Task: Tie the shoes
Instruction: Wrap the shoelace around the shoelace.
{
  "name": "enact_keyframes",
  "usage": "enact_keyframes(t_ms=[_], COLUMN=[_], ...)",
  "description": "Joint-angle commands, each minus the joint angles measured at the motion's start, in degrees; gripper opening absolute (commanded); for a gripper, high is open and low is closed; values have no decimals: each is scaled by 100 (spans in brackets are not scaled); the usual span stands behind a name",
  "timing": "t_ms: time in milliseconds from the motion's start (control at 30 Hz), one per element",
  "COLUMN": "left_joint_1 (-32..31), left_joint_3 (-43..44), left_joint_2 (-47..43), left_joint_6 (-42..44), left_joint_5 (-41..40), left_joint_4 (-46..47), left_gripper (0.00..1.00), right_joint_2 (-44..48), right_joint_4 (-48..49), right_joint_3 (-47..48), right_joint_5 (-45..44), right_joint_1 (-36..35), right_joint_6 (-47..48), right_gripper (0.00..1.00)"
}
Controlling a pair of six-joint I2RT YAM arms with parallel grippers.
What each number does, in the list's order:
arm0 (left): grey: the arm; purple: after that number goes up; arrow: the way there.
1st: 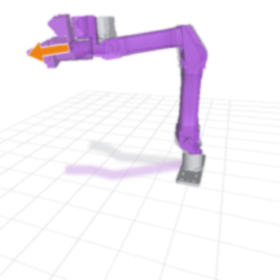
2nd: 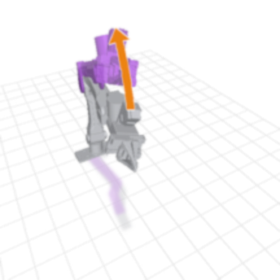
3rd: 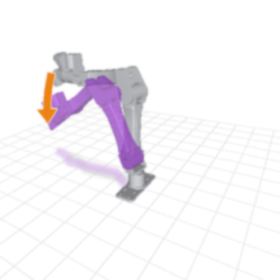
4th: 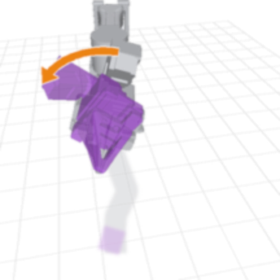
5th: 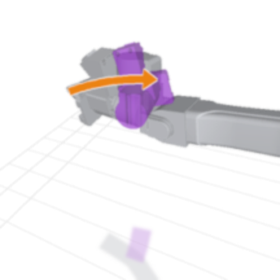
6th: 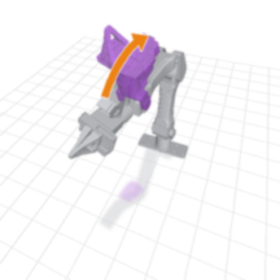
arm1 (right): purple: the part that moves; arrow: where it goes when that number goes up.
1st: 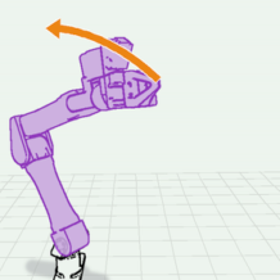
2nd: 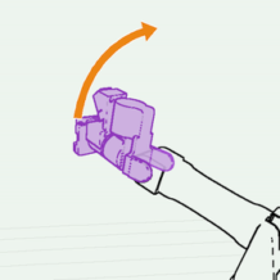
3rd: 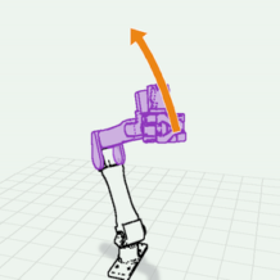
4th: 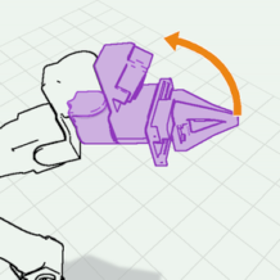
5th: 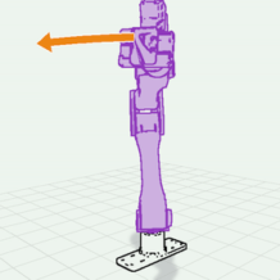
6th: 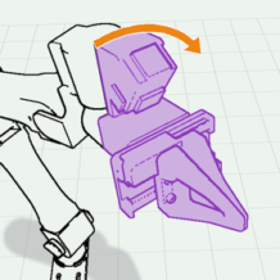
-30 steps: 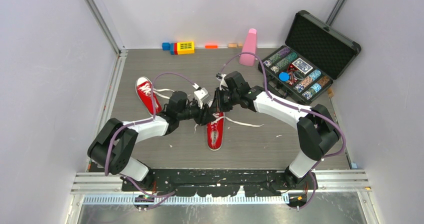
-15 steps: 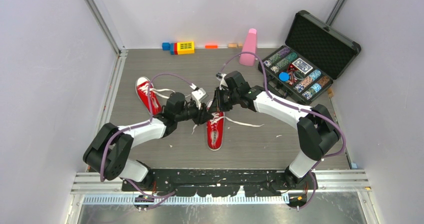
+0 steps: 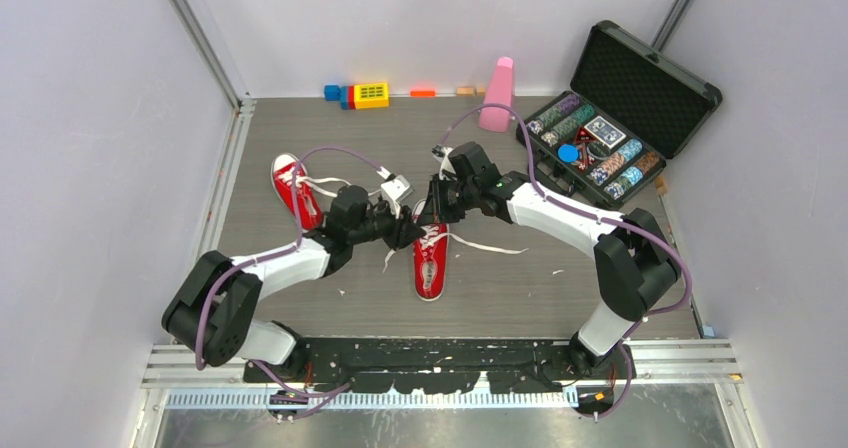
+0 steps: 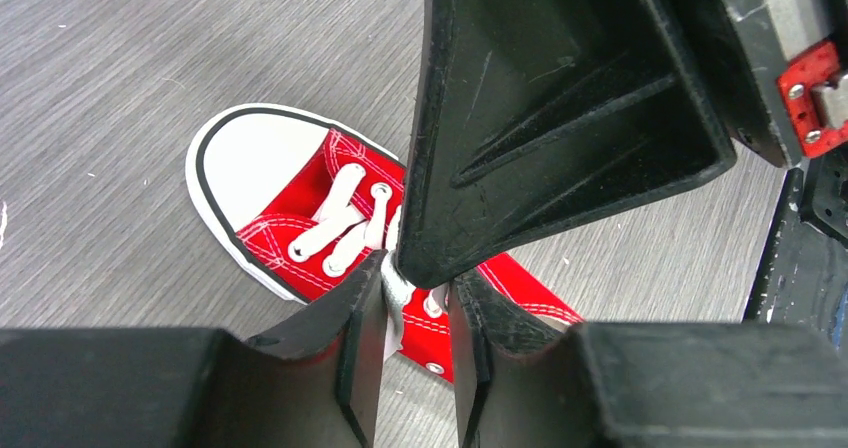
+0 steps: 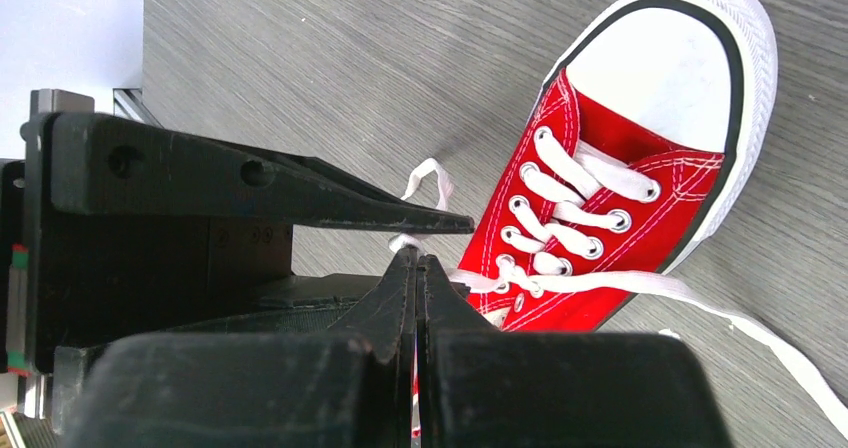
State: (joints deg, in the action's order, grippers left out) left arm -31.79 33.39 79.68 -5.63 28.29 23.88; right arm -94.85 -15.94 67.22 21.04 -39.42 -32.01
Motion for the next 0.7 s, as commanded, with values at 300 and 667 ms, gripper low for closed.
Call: enact_keyframes(t_ms=[300, 667], left_joint_1=[15, 15], left_joint_3=[14, -79], left_joint_2=[-210, -320], left_joint_6=[59, 0], left_joint_5=[-52, -143], left_joint_4=[-116, -117], left_gripper=[13, 14], right_joint_2=[142, 145], right_joint_4=[6, -5], right_joint_3=[237, 239], right_joint_5=[-49, -78], right_joint_1=[-31, -31], right_joint_6=[32, 19], right_gripper=[0, 0])
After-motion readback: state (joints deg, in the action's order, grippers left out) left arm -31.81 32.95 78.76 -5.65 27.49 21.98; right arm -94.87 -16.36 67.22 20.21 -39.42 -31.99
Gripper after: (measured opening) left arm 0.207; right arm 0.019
